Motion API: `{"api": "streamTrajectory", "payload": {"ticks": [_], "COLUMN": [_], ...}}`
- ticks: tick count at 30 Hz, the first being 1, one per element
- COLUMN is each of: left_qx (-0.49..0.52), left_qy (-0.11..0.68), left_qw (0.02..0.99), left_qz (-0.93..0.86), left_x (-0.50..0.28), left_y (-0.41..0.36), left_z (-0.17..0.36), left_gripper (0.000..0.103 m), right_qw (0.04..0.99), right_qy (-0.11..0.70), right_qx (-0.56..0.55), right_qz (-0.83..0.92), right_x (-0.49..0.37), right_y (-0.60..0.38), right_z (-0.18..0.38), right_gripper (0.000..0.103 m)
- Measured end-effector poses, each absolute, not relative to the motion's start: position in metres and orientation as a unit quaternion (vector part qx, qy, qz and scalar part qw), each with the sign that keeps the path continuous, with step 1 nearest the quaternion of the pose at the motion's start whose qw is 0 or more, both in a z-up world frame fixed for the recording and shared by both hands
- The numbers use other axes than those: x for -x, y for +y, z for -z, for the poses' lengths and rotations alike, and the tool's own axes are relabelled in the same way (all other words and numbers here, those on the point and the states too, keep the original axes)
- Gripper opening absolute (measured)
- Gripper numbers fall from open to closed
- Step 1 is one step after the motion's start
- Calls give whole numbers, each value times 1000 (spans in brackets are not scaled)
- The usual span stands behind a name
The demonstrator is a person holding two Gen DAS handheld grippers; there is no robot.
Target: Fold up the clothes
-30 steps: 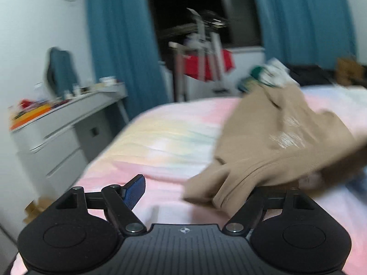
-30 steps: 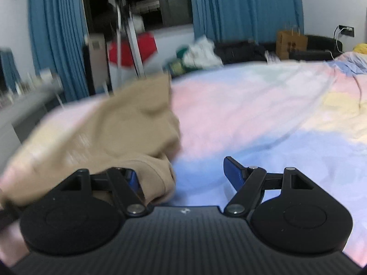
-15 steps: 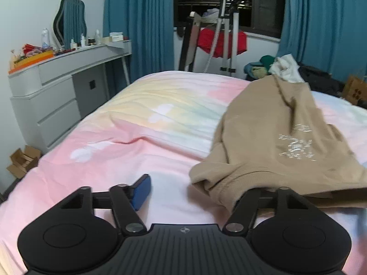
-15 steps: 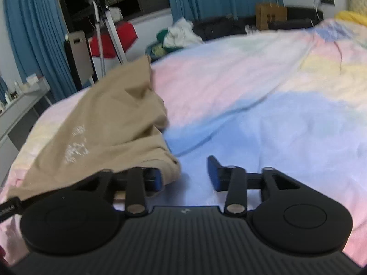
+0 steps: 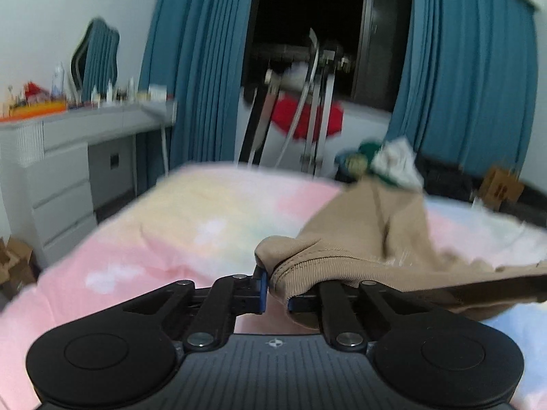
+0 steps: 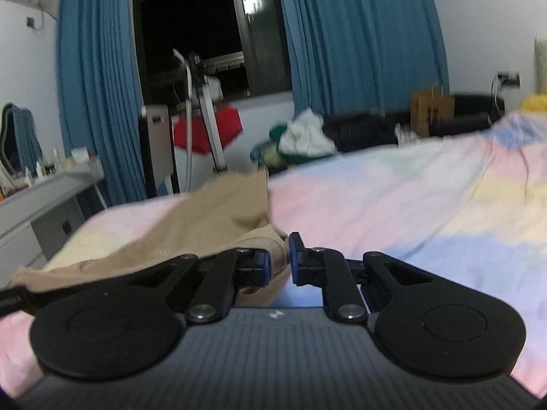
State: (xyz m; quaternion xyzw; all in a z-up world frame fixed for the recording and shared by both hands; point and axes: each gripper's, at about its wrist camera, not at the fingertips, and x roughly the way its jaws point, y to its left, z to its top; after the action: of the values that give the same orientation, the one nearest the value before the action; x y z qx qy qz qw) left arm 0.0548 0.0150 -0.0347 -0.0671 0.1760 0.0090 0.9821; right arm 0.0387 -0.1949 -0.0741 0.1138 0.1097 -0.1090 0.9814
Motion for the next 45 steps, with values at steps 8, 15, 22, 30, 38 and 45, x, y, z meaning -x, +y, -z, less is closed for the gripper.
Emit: {"api": "streamTrajectory", "payload": {"ticks": [8,15,22,30,38,45], "left_qx": [148,118,97,70,67,65], "left_qy": [18,-58,-92,-93,-38,-20], "left_qw": [989,990,987,991,996,997], "left_qz": [15,55,86,61,51,20], "left_x": [5,58,115,124,34,-102], "left_y": [20,11,4,-17,-22,-40], "left_z": [-115,-265,-384,-444,-396,-317], "left_gripper": [10,11,12,13,13,5], "right_qw": [984,975,964,972,985,990], "right_qy": [-40,-157,-229,-195,-93,-36], "right_qx": [-153,-140,-121,-118,-123,-95], "right_qz": [82,73,62,55,80,102], "right_x": [14,81,146,150,52,-82], "right_y": [-208,-214,-221,-226,-244,-260], "right_z": [-82,-227,-323,-382,-338,-266], "right_gripper": [10,8,8,8,8,8]}}
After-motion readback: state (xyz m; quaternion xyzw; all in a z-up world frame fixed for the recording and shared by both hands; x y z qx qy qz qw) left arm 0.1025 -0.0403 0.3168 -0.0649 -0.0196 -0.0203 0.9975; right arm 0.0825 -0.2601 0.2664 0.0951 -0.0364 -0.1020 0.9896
